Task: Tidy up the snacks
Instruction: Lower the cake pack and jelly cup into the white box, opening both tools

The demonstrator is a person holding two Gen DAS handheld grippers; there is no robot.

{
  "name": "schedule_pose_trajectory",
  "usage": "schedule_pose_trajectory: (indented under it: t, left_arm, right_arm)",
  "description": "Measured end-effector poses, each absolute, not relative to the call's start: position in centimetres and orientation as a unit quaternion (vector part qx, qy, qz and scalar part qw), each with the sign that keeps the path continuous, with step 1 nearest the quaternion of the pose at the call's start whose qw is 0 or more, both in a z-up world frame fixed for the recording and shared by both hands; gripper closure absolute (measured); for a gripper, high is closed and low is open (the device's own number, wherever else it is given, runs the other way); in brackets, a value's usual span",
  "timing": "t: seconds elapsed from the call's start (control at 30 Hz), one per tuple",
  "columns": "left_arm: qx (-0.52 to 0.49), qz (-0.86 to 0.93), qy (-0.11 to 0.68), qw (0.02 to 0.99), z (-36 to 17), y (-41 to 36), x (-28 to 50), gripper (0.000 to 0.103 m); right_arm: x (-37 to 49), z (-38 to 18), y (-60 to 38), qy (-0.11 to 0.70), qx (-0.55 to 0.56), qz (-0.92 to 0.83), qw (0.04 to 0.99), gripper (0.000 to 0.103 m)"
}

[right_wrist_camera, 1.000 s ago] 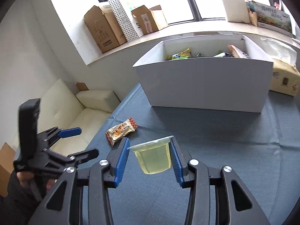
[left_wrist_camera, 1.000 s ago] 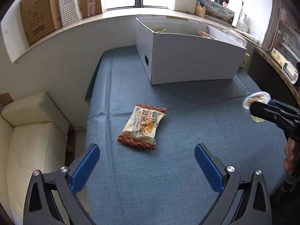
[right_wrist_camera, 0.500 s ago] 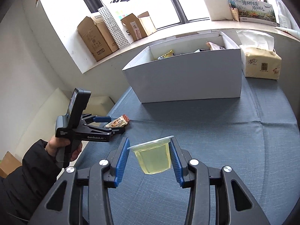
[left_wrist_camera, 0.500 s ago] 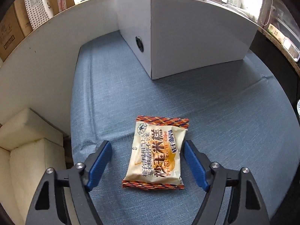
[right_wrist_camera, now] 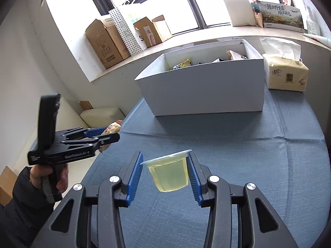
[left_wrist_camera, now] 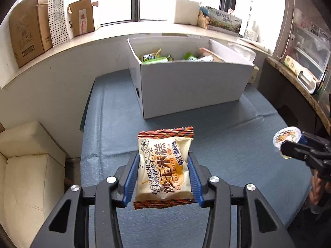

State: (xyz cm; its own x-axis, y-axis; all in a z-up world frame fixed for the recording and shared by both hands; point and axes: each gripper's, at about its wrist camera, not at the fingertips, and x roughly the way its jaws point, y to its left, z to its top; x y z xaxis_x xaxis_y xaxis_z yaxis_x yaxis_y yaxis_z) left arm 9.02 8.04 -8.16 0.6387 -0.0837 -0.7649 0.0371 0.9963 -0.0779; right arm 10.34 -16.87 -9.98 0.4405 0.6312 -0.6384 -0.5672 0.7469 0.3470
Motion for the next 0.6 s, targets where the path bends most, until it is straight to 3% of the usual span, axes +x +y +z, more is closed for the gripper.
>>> schedule_pose_trajectory:
  t: [0.17, 0.37, 0.6]
  left_arm:
    - [-0.018, -0.045, 0.378, 0.924, -2.7, 5.2, 10.6, 0.053]
    - [-0.026, -0.042, 0.349, 0.936, 2.3, 4.1, 18.3, 0.053]
    - [-0.074, -0.018, 0.385, 0.920, 1.4, 6.2, 28.2, 0.052]
  right_arm:
    - [12.3, -7.5, -18.5, 0.370, 0.049, 0.340, 0.863, 0.056]
    - [18.1, -2.2, -18.7, 0.328, 0.049, 0.325, 0.886, 0.056]
    - [29.3, 0.6, -15.7, 0.333, 0.075, 0.291, 0.894, 0.056]
